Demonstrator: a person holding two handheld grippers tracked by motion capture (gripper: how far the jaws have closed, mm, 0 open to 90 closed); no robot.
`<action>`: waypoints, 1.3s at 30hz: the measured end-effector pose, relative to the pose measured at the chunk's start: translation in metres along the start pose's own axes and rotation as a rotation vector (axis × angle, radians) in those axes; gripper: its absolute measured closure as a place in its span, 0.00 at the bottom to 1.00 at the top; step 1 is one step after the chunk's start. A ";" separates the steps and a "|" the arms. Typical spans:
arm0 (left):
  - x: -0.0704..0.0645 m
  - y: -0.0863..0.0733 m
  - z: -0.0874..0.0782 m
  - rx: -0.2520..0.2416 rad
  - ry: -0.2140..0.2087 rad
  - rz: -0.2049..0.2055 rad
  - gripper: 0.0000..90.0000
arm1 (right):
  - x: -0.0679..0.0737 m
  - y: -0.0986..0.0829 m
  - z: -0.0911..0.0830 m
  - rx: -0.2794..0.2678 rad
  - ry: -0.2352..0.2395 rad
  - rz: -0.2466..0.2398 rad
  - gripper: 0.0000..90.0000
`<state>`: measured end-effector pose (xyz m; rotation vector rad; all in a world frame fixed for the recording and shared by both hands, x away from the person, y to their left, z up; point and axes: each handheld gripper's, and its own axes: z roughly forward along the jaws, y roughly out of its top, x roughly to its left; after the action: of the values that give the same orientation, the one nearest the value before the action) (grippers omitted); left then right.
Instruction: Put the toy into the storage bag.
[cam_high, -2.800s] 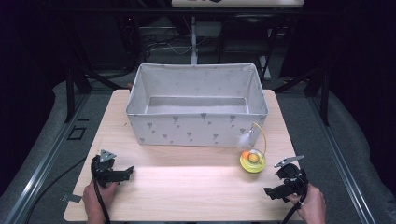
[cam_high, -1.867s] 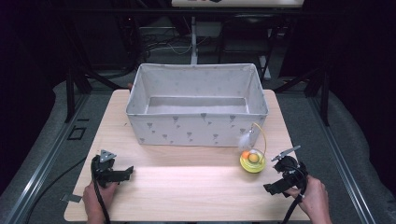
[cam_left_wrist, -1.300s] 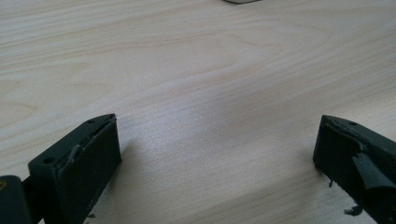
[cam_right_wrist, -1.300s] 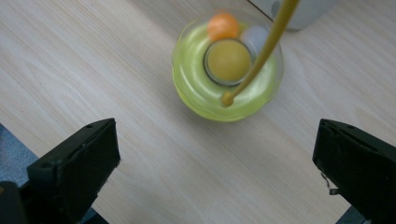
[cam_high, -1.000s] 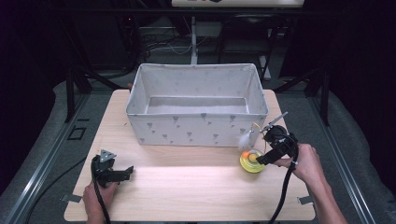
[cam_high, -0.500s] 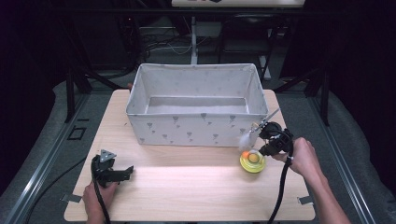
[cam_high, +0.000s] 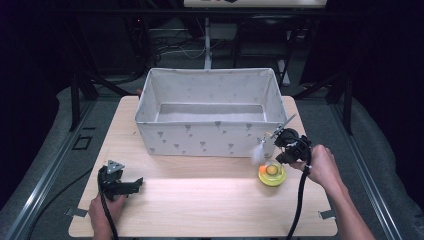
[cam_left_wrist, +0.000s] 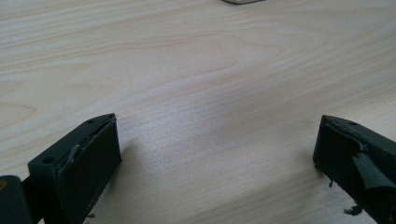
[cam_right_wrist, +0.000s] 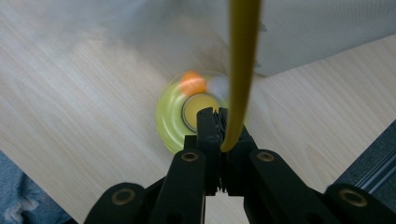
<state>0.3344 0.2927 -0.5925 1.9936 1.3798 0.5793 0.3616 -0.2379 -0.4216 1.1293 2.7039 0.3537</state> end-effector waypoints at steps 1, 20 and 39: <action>0.000 0.000 0.000 0.000 0.000 0.000 0.01 | 0.001 0.001 -0.001 0.000 -0.010 -0.005 0.98; 0.000 0.000 0.000 0.001 0.000 0.000 0.01 | 0.016 0.023 -0.030 -0.047 0.026 -0.075 0.98; 0.000 0.000 0.000 0.000 0.002 -0.002 0.01 | 0.038 0.054 -0.037 -0.058 0.048 -0.156 0.98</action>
<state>0.3344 0.2926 -0.5925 1.9919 1.3828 0.5799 0.3623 -0.1794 -0.3742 0.8982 2.7809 0.4362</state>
